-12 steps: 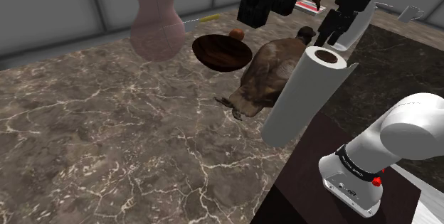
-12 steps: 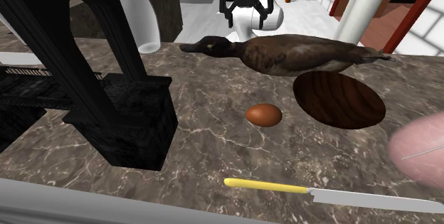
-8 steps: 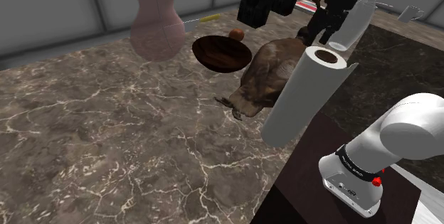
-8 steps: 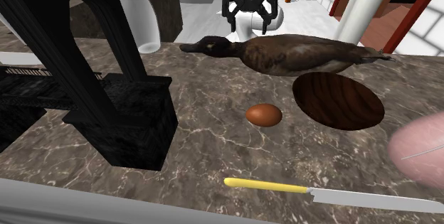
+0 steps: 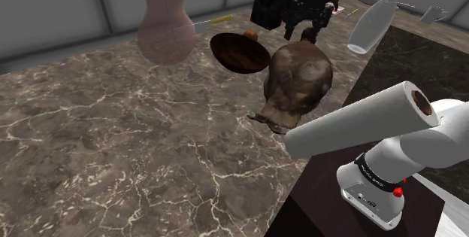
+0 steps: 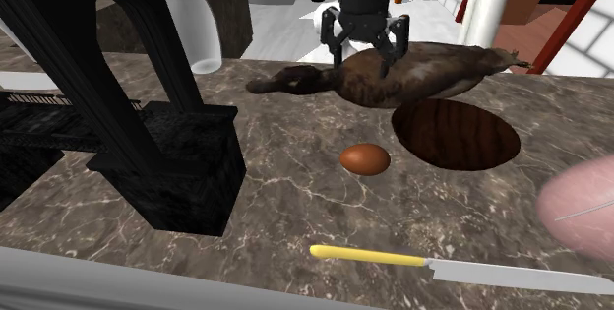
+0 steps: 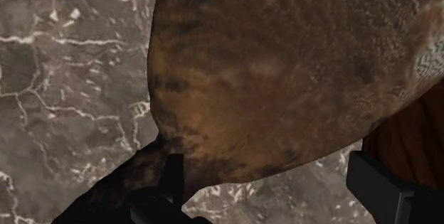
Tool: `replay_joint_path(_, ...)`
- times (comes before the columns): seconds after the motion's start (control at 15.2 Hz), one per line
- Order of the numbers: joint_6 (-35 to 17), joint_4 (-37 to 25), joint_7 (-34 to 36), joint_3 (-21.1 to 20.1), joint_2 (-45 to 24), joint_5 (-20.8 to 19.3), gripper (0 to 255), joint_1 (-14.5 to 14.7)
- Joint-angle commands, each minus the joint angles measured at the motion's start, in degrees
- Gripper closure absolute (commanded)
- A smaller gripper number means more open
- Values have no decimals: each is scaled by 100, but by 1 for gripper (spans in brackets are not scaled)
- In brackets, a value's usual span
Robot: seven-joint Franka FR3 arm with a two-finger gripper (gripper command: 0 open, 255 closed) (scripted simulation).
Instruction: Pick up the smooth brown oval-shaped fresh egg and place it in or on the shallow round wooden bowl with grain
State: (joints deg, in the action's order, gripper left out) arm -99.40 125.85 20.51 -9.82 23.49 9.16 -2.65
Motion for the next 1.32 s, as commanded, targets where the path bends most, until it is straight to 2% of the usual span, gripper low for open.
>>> replay_joint_path(0.0,-82,-426,463,-160,-544,-3,0,-44)
replay_joint_path(0.4,-108,-1785,1703,-419,-2038,-208,0,-111)
replay_joint_path(0.73,79,-3120,2632,-448,-3291,-451,0,-42)
replay_joint_path(1.25,-506,-2527,2618,-457,-3281,-437,0,-14)
